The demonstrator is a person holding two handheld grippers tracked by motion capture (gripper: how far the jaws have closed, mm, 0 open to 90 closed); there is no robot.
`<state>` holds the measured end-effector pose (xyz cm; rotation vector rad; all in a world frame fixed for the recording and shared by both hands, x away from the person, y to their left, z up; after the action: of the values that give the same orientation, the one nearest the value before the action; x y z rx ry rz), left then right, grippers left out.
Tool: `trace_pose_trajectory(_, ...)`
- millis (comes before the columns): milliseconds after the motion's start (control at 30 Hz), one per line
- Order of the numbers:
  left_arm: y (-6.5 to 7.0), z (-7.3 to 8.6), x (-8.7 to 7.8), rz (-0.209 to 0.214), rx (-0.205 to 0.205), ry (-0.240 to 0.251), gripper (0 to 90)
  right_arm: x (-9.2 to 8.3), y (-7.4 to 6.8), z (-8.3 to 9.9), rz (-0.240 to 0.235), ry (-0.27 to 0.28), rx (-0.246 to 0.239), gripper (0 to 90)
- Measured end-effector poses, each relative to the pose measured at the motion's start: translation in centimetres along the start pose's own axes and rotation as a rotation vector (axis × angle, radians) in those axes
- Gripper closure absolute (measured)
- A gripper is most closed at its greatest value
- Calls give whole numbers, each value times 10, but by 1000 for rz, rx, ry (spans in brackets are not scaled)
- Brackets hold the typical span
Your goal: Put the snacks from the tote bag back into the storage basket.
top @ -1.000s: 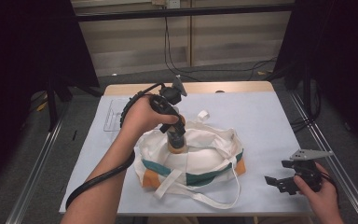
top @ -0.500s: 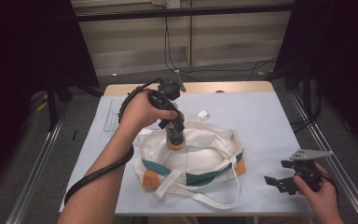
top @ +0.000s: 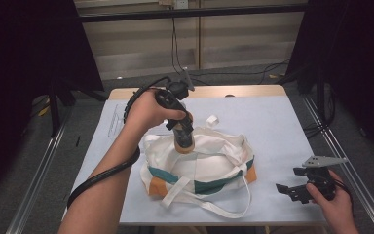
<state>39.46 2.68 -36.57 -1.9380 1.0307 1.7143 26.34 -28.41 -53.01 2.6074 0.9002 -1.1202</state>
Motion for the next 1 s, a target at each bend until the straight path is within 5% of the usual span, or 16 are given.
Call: trace_pose_trajectory(1000, -12, -11, -10, -10, -47, -1, 299, 0, -1, 0, -3, -3, -7, 28)
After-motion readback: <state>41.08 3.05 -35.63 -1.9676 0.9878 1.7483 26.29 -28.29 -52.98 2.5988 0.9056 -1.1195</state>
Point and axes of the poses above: each handheld gripper's, and its own axes: x roughly forward along the jaws, z roughly out of its underside, y roughly to its right, the point moved 10 cm from there along x, roughly forward along the jaws, and after that the axes turned 7 degrees about -x, right-handed, at the moved point
